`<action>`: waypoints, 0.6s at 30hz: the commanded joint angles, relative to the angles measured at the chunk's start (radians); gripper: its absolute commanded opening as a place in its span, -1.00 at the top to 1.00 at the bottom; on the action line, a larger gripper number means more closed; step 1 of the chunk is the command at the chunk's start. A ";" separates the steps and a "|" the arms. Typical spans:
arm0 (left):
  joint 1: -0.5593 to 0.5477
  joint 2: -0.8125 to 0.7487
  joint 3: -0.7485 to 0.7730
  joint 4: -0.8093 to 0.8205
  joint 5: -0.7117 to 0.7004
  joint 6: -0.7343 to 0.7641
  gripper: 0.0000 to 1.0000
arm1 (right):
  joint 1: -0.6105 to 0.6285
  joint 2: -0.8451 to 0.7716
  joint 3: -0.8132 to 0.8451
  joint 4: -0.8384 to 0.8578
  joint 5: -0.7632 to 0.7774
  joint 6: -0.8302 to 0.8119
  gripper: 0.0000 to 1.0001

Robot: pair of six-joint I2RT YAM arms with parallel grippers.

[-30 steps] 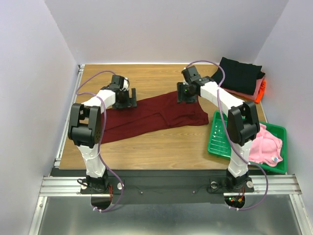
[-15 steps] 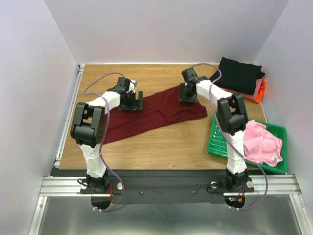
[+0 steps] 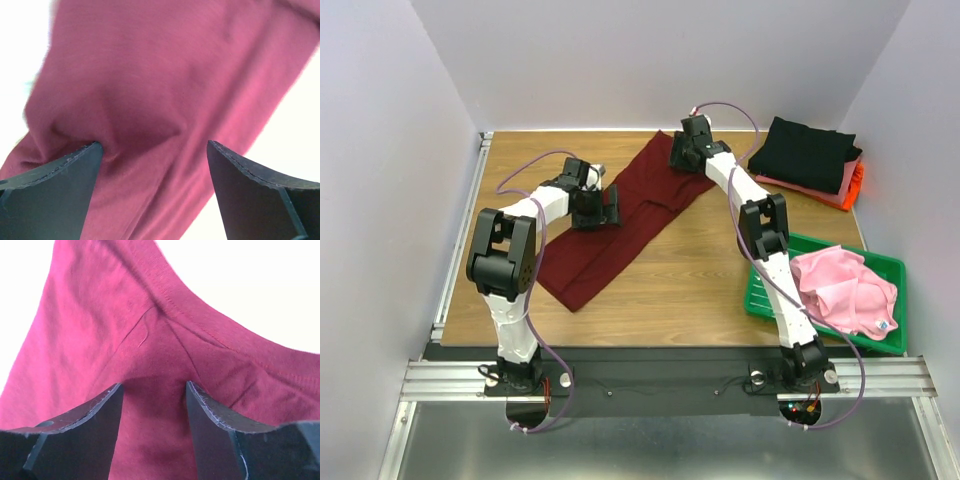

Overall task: Fold and stack the t-shirts
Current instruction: Fold the tshirt

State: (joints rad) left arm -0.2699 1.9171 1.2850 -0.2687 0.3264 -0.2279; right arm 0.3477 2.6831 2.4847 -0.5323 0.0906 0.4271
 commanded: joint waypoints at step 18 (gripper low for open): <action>-0.114 -0.231 0.166 -0.263 -0.087 0.051 -0.97 | -0.047 -0.267 -0.190 0.316 -0.292 -0.108 -0.57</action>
State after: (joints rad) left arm -0.3882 1.8183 1.4174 -0.4736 0.3626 -0.2260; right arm 0.2958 2.6152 2.3360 -0.2840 -0.1852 0.4004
